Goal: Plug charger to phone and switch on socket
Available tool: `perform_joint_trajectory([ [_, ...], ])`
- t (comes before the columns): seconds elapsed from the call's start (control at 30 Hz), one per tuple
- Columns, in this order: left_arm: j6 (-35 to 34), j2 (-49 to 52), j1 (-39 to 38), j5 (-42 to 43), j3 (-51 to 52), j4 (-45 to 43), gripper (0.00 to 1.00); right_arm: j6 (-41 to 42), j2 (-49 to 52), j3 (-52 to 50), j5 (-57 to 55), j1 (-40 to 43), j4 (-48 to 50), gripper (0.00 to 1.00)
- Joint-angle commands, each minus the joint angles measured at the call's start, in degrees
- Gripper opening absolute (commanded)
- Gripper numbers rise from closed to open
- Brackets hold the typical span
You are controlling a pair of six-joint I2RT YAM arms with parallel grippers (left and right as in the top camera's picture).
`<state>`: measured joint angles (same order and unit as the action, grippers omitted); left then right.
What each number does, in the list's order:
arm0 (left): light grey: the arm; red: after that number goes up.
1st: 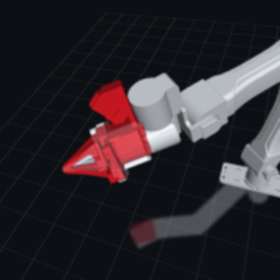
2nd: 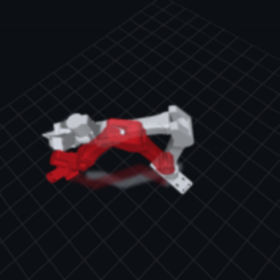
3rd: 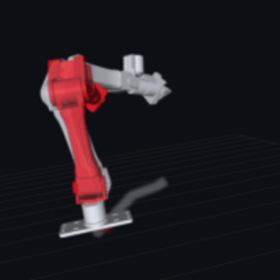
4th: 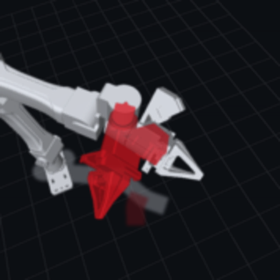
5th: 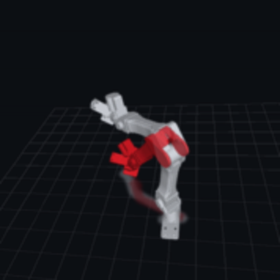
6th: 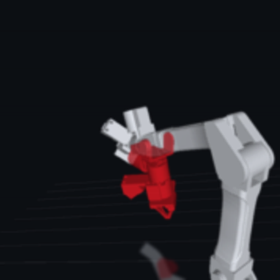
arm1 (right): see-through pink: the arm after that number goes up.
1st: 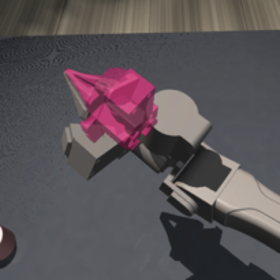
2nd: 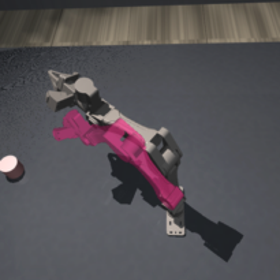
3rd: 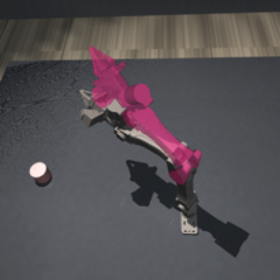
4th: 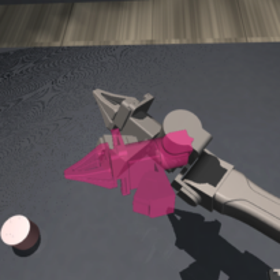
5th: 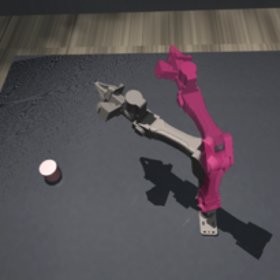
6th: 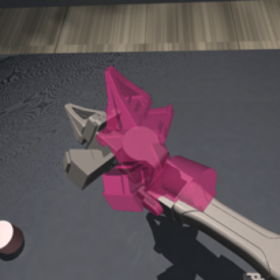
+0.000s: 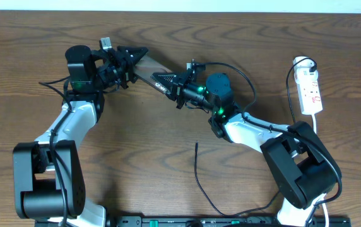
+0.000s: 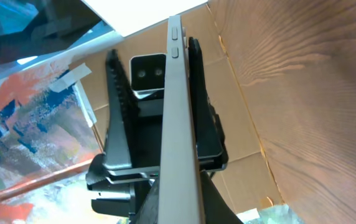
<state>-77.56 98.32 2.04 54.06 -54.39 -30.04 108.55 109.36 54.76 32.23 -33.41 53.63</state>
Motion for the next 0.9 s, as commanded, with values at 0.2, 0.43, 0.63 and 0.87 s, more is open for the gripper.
perform_joint_trajectory([
  [0.2,0.8,0.0,0.0,0.3,0.2,-0.2,0.20,-1.5,-0.3,0.7,0.9,-0.5,0.7,0.01],
  [0.43,0.8,0.0,0.0,0.2,0.2,-0.2,0.08,-1.5,-0.3,0.7,0.9,-0.5,0.7,0.01],
  [0.63,0.8,0.0,0.0,0.1,0.2,-0.2,0.07,-1.5,-0.3,0.7,0.9,-0.5,0.7,0.01],
  [0.87,1.0,0.0,0.0,0.1,0.2,-0.2,0.07,-1.5,-0.3,0.7,0.9,-0.4,0.8,0.38],
])
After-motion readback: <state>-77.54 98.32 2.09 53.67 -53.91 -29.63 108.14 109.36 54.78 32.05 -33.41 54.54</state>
